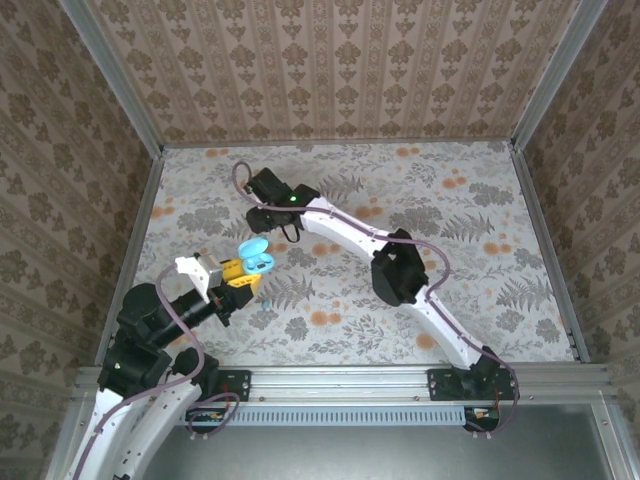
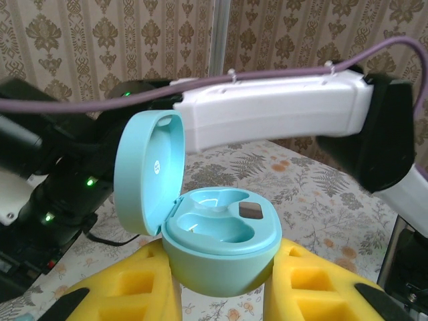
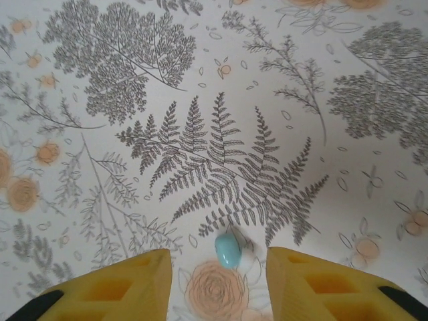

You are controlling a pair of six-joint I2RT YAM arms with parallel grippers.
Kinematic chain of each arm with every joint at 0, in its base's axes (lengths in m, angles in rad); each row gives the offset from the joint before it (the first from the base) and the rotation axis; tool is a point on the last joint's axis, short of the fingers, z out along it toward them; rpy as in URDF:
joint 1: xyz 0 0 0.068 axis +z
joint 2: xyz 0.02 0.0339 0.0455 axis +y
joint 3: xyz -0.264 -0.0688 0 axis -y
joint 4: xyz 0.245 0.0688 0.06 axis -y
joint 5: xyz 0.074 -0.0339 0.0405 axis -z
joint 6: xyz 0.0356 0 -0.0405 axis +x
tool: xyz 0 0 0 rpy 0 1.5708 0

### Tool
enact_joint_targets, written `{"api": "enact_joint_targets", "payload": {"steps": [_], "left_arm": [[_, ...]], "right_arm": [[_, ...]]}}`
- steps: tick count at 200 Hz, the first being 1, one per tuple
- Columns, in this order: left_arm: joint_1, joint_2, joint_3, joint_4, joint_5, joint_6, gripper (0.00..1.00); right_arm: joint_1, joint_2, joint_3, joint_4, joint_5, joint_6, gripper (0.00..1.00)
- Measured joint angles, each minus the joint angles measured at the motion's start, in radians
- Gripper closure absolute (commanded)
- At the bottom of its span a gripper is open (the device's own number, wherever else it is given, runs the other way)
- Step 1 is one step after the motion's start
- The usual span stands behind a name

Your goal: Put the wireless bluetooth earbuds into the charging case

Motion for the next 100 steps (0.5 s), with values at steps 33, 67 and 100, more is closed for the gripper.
{"api": "enact_joint_targets", "payload": {"steps": [33, 67, 100], "left_arm": [[0.0, 0.0, 0.0, 0.0, 0.0, 0.0, 0.78], [0.0, -0.003, 0.0, 0.0, 0.0, -0.005, 0.78], [0.0, -0.004, 0.0, -0.001, 0.0, -0.01, 0.78]], "right_arm": [[-0.001, 0.096, 0.069, -0.038, -0.011, -0.003, 0.51], [-0.001, 0.137, 0.099, -0.036, -0.014, 0.002, 0.5], [-0.001, 0.16, 0.156, -0.019, -0.018, 0.002, 0.5]]}}
